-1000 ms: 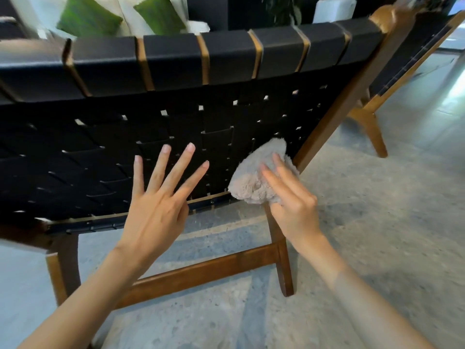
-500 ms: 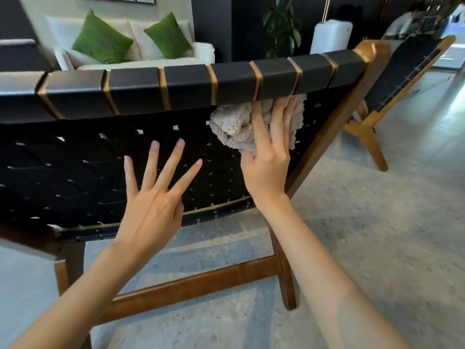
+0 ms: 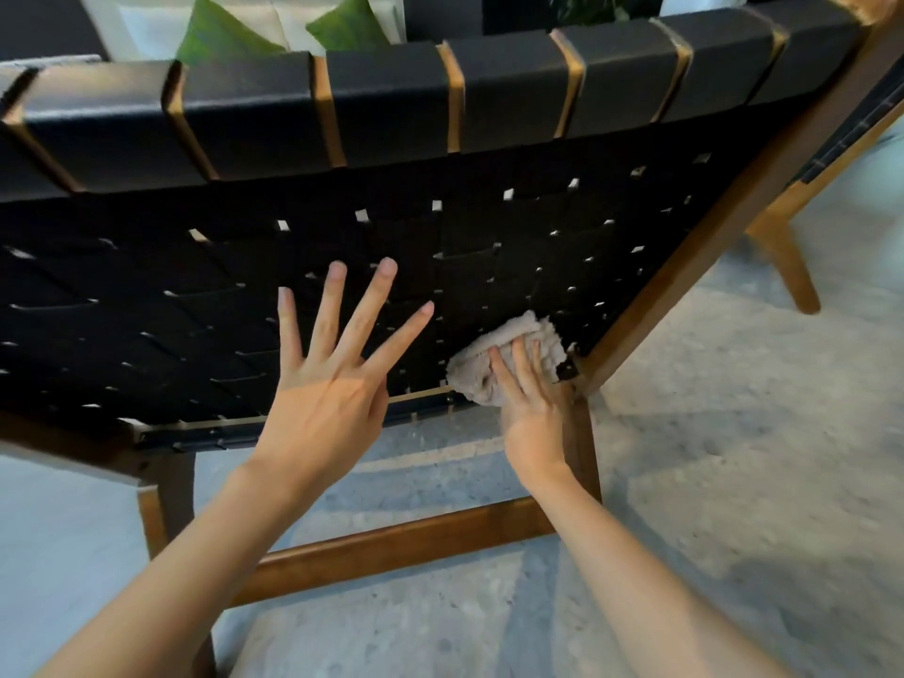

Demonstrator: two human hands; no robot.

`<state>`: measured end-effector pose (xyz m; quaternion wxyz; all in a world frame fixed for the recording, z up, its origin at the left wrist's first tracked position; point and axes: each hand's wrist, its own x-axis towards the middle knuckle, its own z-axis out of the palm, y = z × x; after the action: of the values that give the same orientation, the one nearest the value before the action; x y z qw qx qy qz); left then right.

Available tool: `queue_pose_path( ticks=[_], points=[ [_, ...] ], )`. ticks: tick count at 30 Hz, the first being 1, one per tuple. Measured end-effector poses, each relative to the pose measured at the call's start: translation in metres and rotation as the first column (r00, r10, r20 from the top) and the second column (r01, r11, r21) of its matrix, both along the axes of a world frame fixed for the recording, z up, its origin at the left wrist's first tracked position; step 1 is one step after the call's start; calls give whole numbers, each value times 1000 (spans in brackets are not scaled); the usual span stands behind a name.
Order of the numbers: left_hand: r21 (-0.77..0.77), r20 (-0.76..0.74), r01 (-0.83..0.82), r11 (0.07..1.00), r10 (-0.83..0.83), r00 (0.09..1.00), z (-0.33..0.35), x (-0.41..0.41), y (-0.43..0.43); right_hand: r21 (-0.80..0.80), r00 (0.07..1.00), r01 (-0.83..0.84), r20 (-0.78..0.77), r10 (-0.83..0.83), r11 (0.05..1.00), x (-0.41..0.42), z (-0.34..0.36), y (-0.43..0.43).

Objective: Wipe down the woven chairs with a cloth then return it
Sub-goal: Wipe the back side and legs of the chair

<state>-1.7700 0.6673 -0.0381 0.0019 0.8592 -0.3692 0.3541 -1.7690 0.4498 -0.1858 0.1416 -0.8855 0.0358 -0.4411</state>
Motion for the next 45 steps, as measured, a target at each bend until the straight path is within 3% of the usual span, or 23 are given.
queue_pose_path(
  ticks=[3,7,10,12,14,16,25,31,38,41,45],
  points=[
    [26,5,-4,1000,3,1000,0,3,4,24,983,38,-182,-33,999,2,-14,9],
    [36,0,16,999,-16,1000,3,0,10,120,955,-23,-290,57,992,-9,5,2],
    [19,4,4,1000,-4,1000,5,-6,14,77,983,-92,-152,103,993,-40,33,2],
    [-33,12,-25,999,26,1000,6,-10,19,4,987,-137,80,136,991,-65,62,13],
    [-90,14,-51,995,53,998,9,-13,23,-62,940,-145,303,157,988,-82,98,31],
    [-132,14,-71,989,74,997,12,-15,26,-101,892,-141,419,170,985,-86,136,47],
    [-204,13,-110,973,115,993,19,-13,45,97,927,-125,366,82,987,-43,183,103],
    [-185,14,-114,976,119,993,15,-1,57,3,916,-95,392,86,996,-14,155,90],
    [-155,22,-107,982,112,993,13,8,62,-45,988,-60,143,66,997,6,56,77],
    [-136,24,-104,985,109,994,15,9,65,-39,992,-97,-88,93,995,3,22,71],
    [-125,13,-82,989,85,996,18,7,70,-67,898,6,-438,-35,998,-4,5,76]
  ],
)
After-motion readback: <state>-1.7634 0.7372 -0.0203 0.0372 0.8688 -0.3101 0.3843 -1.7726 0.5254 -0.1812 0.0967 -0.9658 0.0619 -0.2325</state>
